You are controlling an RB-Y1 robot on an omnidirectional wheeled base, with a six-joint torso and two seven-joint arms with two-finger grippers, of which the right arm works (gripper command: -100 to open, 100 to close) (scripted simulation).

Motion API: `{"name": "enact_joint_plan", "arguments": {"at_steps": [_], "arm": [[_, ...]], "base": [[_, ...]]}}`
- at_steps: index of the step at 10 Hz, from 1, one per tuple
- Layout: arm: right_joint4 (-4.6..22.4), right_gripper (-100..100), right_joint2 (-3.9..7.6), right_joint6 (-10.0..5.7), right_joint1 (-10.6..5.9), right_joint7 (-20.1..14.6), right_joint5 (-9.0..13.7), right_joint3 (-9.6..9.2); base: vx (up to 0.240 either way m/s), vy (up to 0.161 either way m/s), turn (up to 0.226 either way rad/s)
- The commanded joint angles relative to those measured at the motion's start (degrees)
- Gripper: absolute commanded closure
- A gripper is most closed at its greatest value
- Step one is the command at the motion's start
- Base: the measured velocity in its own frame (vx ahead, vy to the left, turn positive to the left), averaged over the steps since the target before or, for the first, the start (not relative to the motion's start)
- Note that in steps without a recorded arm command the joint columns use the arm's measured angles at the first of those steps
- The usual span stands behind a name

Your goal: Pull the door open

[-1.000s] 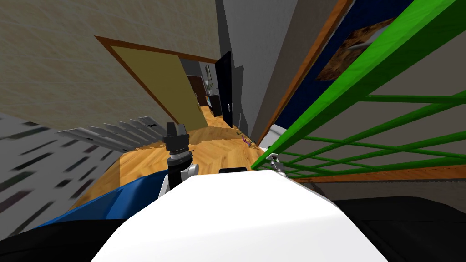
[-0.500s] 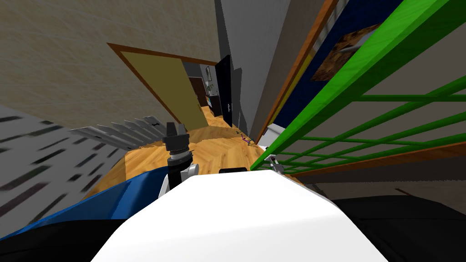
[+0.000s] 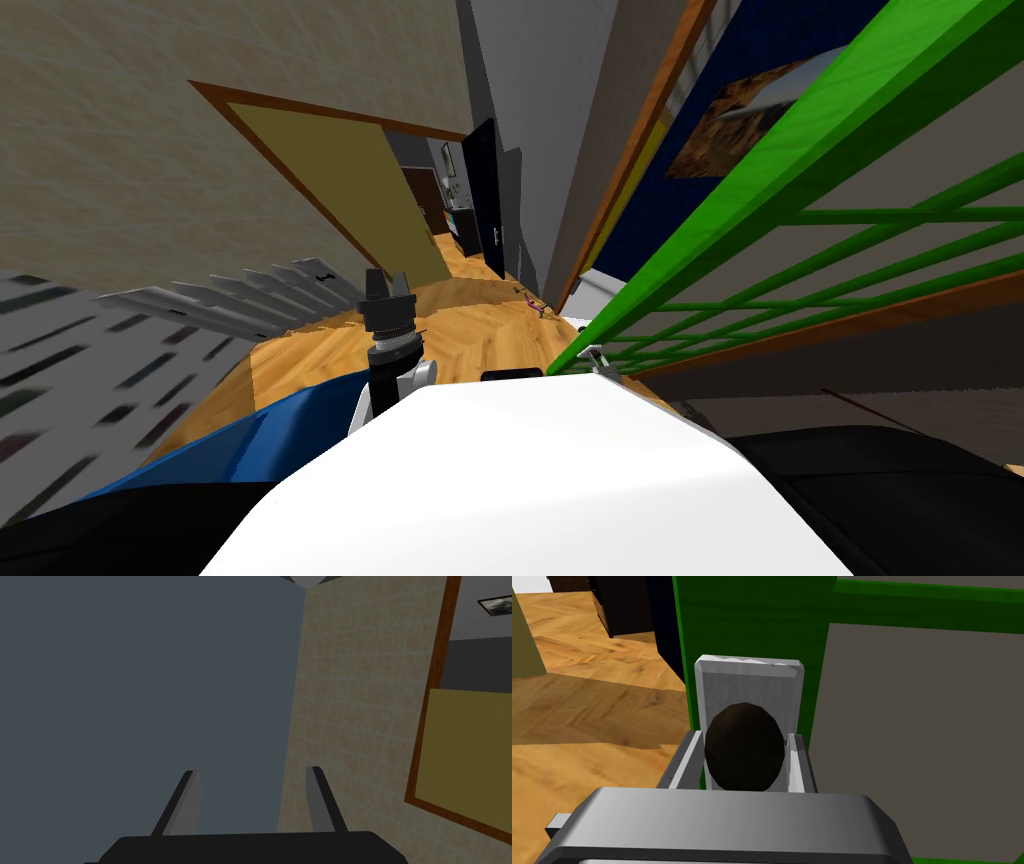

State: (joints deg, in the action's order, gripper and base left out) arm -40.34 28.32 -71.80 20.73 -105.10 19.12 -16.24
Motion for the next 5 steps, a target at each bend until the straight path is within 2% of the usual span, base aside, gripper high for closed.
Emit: {"name": "enact_joint_plan", "arguments": {"at_steps": [1, 2, 3, 5], "arm": [[0.87, 100, -0.07, -1.60, 0.27, -0.11, -0.63, -0.65], [0.67, 100, 0.06, -2.76, 0.99, -0.05, -1.43, -1.44], [0.67, 100, 0.06, -2.76, 0.99, -0.05, -1.43, -1.44], [0.28, 100, 0.32, -5.03, 2.43, 0.07, -3.02, -3.00]], "base": [[-0.021, -0.035, -0.032], [-0.021, -0.036, -0.060], [-0.019, -0.031, -0.036], [-0.028, -0.051, -0.081]]}}
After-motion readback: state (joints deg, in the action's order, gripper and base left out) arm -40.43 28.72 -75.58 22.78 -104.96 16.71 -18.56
